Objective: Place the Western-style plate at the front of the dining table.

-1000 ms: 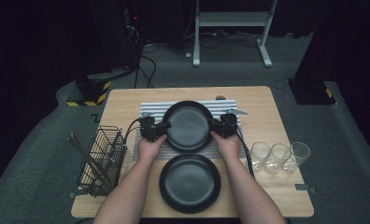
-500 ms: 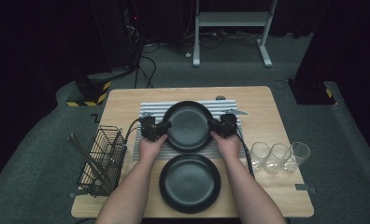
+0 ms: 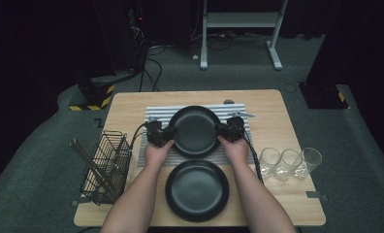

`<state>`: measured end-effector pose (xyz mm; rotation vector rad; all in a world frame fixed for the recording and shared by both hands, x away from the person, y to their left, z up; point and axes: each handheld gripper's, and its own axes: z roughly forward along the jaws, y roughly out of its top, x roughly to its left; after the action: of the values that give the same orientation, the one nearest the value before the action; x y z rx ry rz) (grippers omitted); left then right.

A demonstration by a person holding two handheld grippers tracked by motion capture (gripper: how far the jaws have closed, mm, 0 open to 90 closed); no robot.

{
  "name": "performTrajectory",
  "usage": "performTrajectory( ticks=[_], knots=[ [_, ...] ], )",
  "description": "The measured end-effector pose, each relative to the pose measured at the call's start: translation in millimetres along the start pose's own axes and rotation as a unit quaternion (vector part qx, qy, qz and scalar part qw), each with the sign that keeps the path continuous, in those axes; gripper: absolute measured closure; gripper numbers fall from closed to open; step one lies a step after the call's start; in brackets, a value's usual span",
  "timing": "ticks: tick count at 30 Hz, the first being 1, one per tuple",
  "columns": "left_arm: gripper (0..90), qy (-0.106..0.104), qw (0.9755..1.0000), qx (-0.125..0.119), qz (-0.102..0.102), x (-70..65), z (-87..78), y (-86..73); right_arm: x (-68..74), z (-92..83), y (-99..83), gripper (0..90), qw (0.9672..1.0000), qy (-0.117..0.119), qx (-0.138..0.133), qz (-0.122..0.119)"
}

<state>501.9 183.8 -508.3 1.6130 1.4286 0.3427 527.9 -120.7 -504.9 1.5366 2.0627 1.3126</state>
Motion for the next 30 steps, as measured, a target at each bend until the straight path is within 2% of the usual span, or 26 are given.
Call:
performTrajectory(
  ticks=[8,14,20,30],
  knots=[
    [64.9,0.006,0.9999,0.006,-0.009,1.0,3.2,-0.1,-1.1,4.9,1.4,71.8,1.0000,-0.002,0.009,-0.001],
    [64.8,0.019,0.9997,0.018,0.000,-2.2,4.8,3.9,-4.1,8.6,0.1,70.8,0.9998,-0.003,0.016,0.007],
    [63.6,0.019,0.9994,0.028,-0.007,2.5,9.5,2.0,-2.4,13.4,2.1,70.2,0.9996,-0.010,0.025,0.000],
    [62.4,0.022,0.9990,0.039,-0.004,5.9,15.8,1.5,-0.1,18.5,0.6,68.8,0.9992,-0.027,0.030,-0.005]
  ],
)
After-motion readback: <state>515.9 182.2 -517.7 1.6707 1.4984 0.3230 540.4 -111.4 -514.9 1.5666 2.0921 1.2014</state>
